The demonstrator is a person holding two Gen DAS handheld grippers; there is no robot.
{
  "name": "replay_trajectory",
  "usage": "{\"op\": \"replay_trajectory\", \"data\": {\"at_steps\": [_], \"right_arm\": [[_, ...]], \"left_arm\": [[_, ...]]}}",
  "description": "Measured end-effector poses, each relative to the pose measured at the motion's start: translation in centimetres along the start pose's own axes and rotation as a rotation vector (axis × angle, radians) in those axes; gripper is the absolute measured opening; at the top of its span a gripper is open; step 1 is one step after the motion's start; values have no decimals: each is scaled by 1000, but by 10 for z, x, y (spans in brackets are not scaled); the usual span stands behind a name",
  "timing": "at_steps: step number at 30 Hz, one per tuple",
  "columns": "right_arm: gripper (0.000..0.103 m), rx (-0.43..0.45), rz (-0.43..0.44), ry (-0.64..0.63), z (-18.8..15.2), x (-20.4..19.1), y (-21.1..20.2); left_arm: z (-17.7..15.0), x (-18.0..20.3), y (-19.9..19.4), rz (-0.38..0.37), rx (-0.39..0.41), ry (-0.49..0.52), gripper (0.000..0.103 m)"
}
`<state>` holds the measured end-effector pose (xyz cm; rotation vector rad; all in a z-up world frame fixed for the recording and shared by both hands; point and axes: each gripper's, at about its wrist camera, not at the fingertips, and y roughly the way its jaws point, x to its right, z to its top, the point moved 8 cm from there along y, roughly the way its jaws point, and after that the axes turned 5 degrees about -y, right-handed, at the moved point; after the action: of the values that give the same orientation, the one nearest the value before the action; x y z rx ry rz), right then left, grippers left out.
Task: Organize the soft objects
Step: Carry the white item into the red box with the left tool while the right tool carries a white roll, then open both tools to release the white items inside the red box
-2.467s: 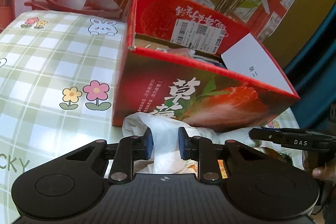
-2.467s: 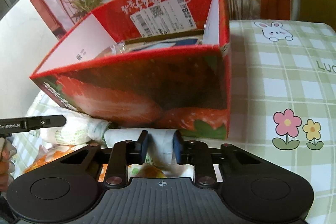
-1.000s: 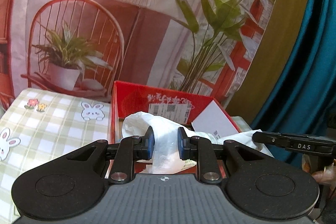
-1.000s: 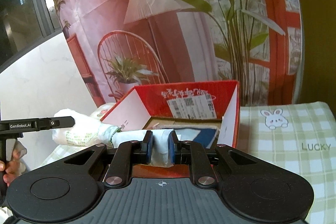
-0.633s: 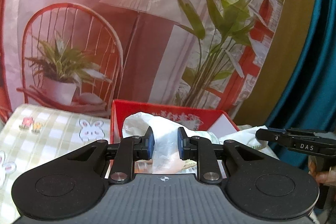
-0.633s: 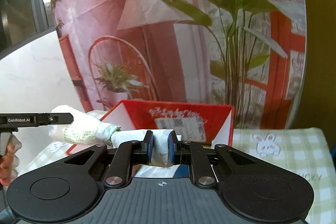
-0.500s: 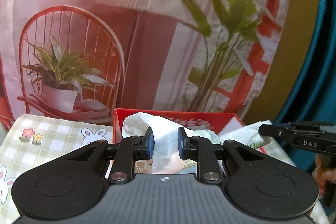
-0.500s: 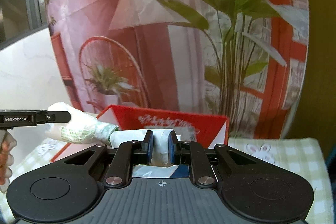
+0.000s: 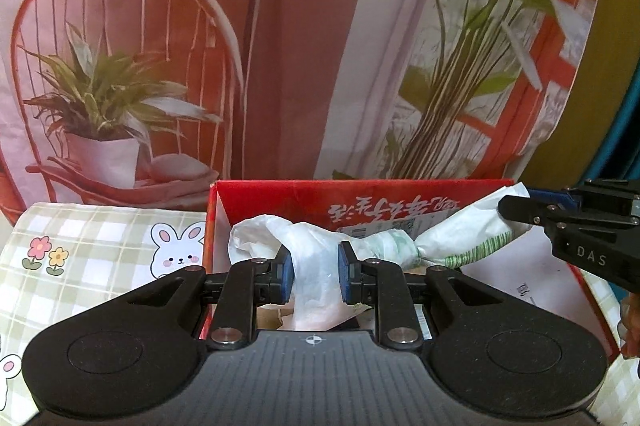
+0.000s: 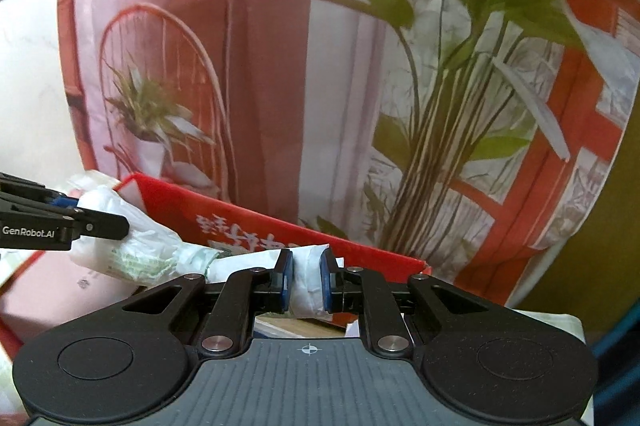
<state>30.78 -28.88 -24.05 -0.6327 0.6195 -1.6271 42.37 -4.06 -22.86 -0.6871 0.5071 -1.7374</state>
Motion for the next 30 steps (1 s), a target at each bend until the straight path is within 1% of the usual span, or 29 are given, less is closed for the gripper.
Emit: {"op": "replay_trajectory", "data": {"at_steps": [5, 8, 10, 11, 15, 16, 18, 20, 22, 24, 25, 26, 27, 28, 29, 30], "right_arm": [[13, -31, -31, -16, -2, 1, 15], [13, -53, -42, -1, -5, 3, 21], [13, -76, -54, -4, -7, 2, 26], [12, -93, -59, -11, -9, 0, 29], [12, -153, -40, -34, -17, -10, 41], [12, -175, -24, -48, -20, -15, 45], [12, -199, -21, -81, -24, -21, 49], [12, -223, -15, -84, -26, -23, 52], [13, -232, -13, -71, -27, -21, 52], [21, -242, -29, -74, -28, -18, 51], [27, -234, -36, -82, -27, -18, 50], [35, -224, -40, -88, -25, -18, 47], [39, -217, -46, -90, -23, -18, 45], [49, -207, -51, -92, -21, -18, 41], [58, -193, -49, -91, -17, -18, 37], [61, -182, -43, -88, -15, -18, 33]], "left_arm": [[-1, -6, 10, 4, -21, -4, 27], [-2, -9, 12, 12, -24, -3, 31], [-2, -10, 12, 17, -28, -4, 37], [-1, -9, 12, 15, -24, -3, 37], [-1, -5, 10, 3, -16, 11, 37], [-2, -4, 10, 2, -16, 16, 37], [-3, -2, 9, 2, -16, 24, 38], [-4, -2, 7, 3, -14, 27, 42], [-4, -1, 5, 4, -7, 33, 50], [-4, 0, 2, 6, -1, 42, 56], [-4, 1, 0, 6, 0, 44, 59], [-4, 2, -2, 3, 1, 47, 61], [-4, 3, -5, -1, 2, 50, 65], [-5, 5, -8, -4, 6, 54, 71], [-5, 6, -12, -3, 10, 57, 74], [-6, 7, -15, 0, 15, 60, 82]]}}
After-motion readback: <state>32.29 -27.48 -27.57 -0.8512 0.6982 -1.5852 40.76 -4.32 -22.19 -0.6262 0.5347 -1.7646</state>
